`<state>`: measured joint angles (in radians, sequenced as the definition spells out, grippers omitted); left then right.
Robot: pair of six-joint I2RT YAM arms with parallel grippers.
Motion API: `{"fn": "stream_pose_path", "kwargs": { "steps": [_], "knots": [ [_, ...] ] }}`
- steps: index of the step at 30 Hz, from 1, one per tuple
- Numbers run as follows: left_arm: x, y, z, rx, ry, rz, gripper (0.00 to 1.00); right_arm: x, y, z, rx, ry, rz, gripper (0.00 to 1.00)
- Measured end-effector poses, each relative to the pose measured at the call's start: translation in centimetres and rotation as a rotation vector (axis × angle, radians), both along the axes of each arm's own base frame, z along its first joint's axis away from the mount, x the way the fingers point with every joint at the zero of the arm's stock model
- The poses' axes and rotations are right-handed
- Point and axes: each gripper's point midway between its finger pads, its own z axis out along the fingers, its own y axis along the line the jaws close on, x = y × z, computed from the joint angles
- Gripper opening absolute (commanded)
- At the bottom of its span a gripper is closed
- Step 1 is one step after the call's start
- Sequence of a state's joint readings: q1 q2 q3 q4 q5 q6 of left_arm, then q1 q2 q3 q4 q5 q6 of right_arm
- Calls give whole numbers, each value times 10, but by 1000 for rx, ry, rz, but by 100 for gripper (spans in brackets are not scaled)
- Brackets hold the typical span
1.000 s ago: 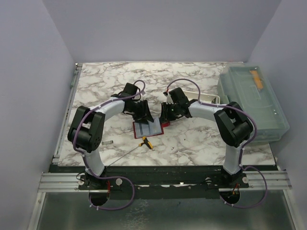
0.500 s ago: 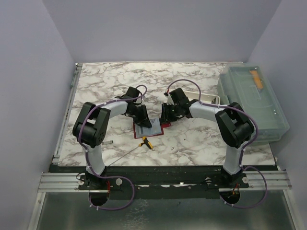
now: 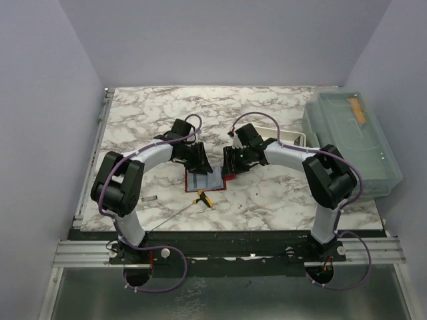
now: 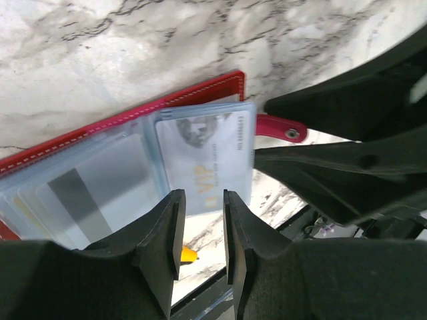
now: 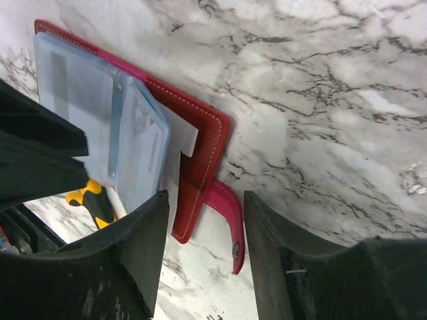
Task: Put the credit cards into the card holder
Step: Insert the credit card into the card holder.
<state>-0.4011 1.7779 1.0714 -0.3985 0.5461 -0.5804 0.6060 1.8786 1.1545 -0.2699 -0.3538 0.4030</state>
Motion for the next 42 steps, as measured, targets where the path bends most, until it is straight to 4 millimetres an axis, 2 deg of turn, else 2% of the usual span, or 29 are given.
{"fn": "stream_pose_path", "kwargs": {
  "steps": [5, 11, 18, 32, 42],
  "knots": [
    [3, -1, 23, -23, -63, 2, 36, -9, 4, 0, -10, 13, 22, 55],
    [4, 3, 24, -7, -71, 12, 37, -11, 10, 6, -30, 2, 32, 58],
    [5, 9, 35, 2, -100, 23, 39, -16, 10, 7, -82, 0, 31, 60],
    [6, 20, 35, 15, -100, 35, 39, -18, 1, 5, -161, 3, 13, 60],
    [0, 23, 28, 26, -83, 27, 40, -13, 3, 11, -163, -11, 7, 61]
  ]
}}
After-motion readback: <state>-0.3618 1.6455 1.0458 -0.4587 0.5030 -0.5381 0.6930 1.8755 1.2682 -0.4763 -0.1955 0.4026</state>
